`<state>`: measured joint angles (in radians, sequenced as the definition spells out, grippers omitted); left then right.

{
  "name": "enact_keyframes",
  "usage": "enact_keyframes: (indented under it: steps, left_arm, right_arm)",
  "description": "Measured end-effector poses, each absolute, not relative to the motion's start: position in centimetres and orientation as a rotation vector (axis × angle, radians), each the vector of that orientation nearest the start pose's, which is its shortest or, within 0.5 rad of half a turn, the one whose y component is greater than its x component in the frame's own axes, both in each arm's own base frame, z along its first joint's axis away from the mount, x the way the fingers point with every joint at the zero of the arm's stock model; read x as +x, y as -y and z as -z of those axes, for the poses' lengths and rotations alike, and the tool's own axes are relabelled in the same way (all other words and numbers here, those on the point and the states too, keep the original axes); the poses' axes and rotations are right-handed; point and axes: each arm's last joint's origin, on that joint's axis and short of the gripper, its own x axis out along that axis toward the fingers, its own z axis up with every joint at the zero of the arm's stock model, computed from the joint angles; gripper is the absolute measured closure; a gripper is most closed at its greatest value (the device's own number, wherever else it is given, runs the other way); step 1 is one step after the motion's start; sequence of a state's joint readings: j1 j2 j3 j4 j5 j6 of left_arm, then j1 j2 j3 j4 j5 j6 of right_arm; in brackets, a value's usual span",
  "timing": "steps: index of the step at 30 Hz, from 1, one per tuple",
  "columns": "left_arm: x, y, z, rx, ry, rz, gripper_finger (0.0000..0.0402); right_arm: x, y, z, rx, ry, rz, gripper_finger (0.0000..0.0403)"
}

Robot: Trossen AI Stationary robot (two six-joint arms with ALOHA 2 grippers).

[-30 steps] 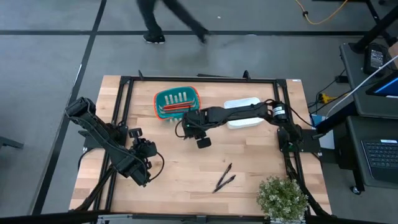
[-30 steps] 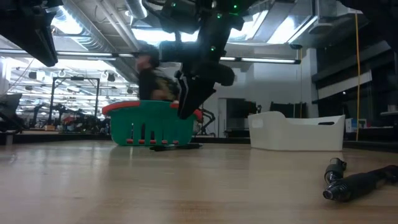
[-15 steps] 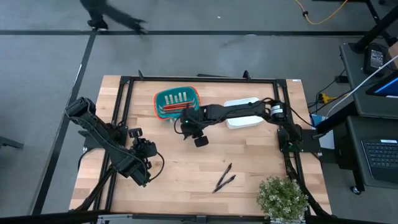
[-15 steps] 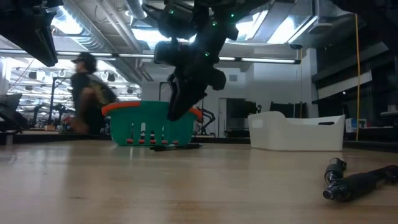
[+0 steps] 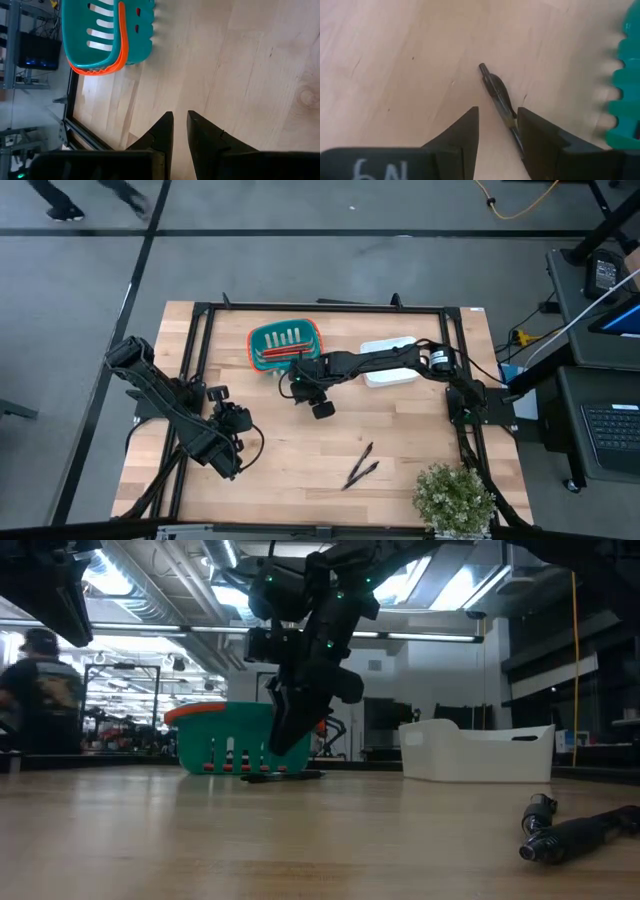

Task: Sort pens & pencils
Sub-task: Put the black pen into the white bin

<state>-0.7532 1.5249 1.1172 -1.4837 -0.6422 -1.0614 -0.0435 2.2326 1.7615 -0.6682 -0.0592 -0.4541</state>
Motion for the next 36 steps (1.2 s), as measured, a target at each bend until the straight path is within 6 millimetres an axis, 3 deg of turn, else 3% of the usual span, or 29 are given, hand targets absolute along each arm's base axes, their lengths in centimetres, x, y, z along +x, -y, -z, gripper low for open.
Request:
enact_keyframes:
  steps: [14,27,36]
  left_arm:
    - [17.8,14.3,-23.9,0.333,-1.199,-0.622,0.0352]
    - [17.8,14.3,-23.9,0.330,-1.198,-0.621,0.0352]
    - [17.8,14.3,-23.9,0.330,-1.198,-0.621,0.0352]
  right_arm:
    - [47.0,2.1,-16.3,-0.322,-1.090,-0.295,0.0267]
    - [47.6,2.1,-13.9,-0.293,-1.104,-0.328,0.0267]
    - [47.5,2.1,-13.9,-0.263,-1.113,-0.312,0.0281]
